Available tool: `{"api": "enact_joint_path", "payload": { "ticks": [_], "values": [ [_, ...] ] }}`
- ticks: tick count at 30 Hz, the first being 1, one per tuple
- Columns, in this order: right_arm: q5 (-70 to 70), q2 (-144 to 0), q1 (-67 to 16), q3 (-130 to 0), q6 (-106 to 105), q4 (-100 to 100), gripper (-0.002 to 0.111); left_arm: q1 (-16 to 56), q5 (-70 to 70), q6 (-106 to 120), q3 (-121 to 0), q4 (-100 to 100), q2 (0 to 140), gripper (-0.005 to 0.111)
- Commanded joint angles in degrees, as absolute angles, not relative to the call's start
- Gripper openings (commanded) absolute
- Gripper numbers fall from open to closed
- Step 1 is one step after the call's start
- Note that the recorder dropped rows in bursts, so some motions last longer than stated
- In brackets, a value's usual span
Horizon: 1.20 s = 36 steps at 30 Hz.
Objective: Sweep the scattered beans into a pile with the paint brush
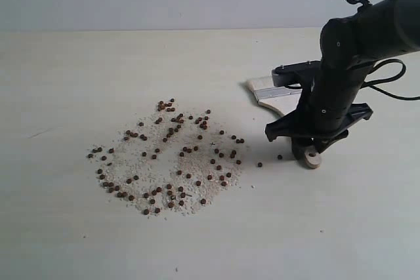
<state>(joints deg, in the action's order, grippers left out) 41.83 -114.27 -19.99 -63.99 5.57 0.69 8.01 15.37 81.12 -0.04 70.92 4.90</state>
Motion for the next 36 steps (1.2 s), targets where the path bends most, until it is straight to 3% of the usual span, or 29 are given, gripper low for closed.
{"api": "enact_joint_path", "payload": {
  "ticks": [1,14,19,36],
  "values": [
    [45.0,-115.2,-20.0,-64.9,5.7,1.5,0.039,8.0,15.3,81.0,0.0,71.0,4.5,0.000],
    [43.6,-116.1,-20.0,-64.9,5.7,1.4,0.036,8.0,15.3,81.0,0.0,71.0,4.5,0.000],
    [43.7,-116.1,-20.0,-64.9,5.7,1.4,0.000,8.0,15.3,81.0,0.0,71.0,4.5,0.000],
    [49.8,-112.7,-20.0,-72.7,3.8,1.2,0.000,8.0,15.3,81.0,0.0,71.0,4.5,0.000]
  ]
}}
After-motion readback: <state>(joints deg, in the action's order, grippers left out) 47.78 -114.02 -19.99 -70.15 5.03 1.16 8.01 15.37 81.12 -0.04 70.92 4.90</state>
